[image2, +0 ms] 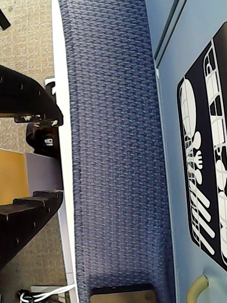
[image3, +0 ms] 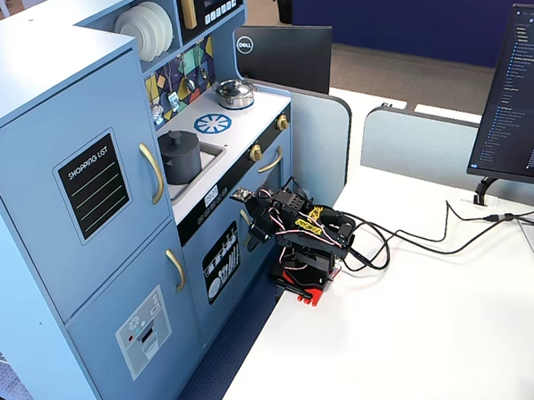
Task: Take off the lid from the gray recipient and place it on the counter
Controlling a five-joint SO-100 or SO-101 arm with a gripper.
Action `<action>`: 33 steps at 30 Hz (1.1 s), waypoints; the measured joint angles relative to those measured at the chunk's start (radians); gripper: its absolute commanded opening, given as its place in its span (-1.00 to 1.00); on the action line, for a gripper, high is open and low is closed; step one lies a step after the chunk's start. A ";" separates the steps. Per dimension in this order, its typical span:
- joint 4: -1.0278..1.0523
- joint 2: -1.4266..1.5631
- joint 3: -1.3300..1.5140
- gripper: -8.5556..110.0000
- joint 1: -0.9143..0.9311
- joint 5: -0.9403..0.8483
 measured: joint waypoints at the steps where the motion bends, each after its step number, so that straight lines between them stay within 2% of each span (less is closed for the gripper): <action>1: 0.000 0.000 0.000 -0.86 0.000 0.000; 19: 0.000 0.000 0.002 -0.86 0.028 -0.049; 24: 0.015 -0.005 -0.175 -0.86 0.032 -0.071; 33: -0.295 -0.092 -0.571 -0.85 0.020 -0.117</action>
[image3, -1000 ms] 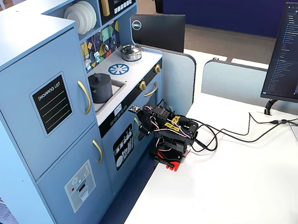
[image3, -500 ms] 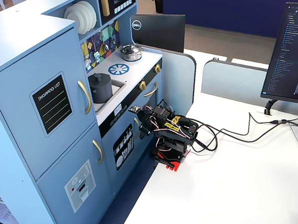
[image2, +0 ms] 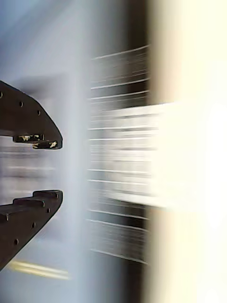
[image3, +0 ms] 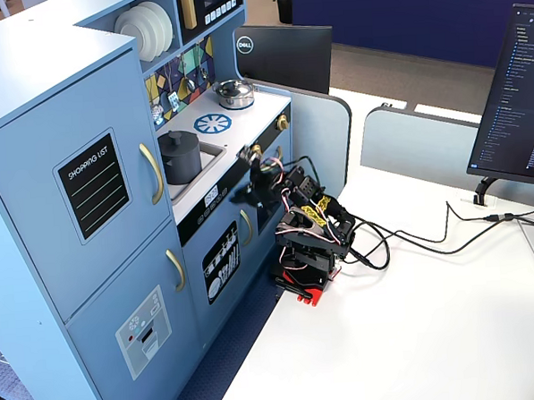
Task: Take off the lid from the gray recipient and place it on the counter
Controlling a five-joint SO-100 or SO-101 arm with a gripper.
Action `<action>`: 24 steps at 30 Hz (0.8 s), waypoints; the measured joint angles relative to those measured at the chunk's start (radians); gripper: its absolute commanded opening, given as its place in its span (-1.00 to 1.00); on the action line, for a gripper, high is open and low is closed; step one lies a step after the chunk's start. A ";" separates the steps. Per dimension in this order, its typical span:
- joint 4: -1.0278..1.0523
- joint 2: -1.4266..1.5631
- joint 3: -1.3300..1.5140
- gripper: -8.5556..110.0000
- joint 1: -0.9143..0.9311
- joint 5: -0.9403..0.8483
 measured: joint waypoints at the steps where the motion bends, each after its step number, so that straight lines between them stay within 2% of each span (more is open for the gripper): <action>1: -0.049 -0.018 -0.029 -0.83 -0.005 0.003; 11: -0.592 -0.256 -0.161 -0.59 0.002 0.044; 24: -0.813 -0.526 -0.210 -0.53 0.054 0.054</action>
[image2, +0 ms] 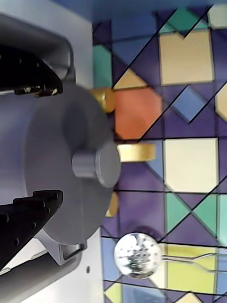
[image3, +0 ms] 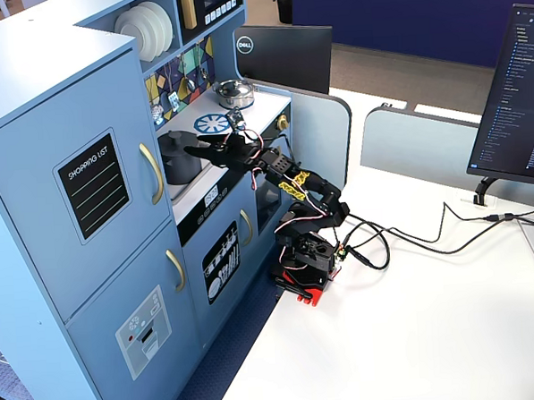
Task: Take off the lid from the gray recipient and place it on the counter
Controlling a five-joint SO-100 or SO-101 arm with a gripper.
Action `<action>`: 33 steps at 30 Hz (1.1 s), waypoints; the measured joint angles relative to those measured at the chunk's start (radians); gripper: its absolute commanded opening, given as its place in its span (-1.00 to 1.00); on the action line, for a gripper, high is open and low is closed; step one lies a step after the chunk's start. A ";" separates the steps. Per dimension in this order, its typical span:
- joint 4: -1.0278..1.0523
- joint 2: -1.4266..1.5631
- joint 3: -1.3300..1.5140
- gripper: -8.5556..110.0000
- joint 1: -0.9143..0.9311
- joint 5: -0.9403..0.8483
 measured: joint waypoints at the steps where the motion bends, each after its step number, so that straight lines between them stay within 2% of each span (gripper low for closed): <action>1: -0.009 -0.021 -0.008 -0.53 0.003 0.000; 21: -0.081 -0.414 -0.253 -0.58 0.020 0.009; 25: -0.095 -0.451 -0.273 -0.66 0.020 0.018; 29: -0.109 -0.468 -0.279 -0.84 0.020 0.017; 33: -0.121 -0.477 -0.281 -0.86 0.017 0.008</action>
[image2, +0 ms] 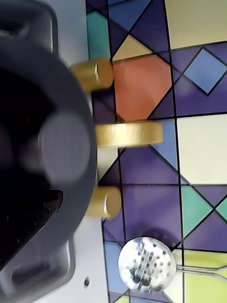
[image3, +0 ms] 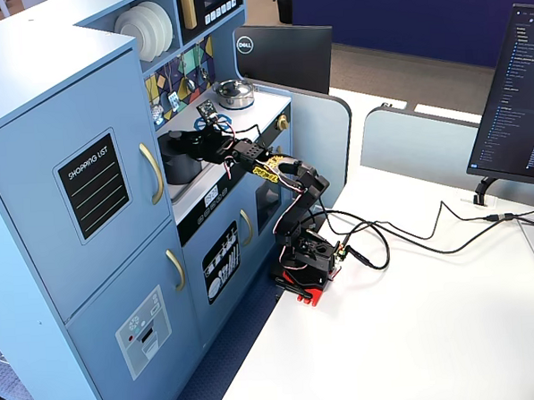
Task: Take off the lid from the gray recipient and place it on the counter
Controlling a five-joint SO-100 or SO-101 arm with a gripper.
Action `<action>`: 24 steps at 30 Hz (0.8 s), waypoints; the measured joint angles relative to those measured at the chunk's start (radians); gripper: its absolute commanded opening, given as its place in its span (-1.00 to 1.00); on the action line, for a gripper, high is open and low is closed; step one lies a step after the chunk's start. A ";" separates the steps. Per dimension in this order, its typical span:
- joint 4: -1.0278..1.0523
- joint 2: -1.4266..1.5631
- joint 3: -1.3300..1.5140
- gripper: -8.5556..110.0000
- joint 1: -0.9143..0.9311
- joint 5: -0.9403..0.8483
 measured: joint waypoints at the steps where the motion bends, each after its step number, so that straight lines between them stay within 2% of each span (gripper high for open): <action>1: -0.003 0.000 0.000 -0.86 0.000 0.002; 16: -0.012 -0.014 -0.152 -0.86 0.003 -0.014; 24: -0.014 -0.014 -0.158 -0.86 0.189 0.015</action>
